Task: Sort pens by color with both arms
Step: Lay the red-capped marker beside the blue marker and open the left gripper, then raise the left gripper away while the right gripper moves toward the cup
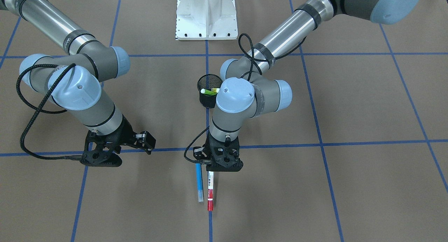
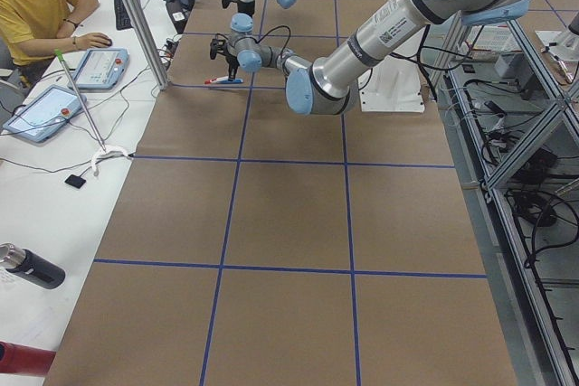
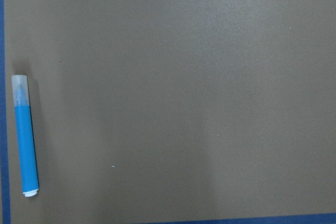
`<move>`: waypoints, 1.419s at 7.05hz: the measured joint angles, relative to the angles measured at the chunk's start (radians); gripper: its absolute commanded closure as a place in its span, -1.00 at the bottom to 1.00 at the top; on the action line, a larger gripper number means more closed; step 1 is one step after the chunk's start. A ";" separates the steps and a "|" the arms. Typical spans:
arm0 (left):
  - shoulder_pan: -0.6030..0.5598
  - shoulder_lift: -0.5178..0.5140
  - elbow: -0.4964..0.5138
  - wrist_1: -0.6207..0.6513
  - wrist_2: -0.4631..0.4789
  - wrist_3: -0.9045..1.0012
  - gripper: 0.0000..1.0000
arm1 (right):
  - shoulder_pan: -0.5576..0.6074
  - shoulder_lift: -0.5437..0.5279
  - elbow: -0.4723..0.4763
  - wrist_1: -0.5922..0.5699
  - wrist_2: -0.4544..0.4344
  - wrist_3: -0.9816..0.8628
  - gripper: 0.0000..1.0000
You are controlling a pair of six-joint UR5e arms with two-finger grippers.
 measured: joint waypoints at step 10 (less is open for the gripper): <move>-0.047 0.043 -0.249 0.262 -0.105 0.008 -0.97 | 0.002 0.017 0.048 -0.009 0.023 0.023 -0.99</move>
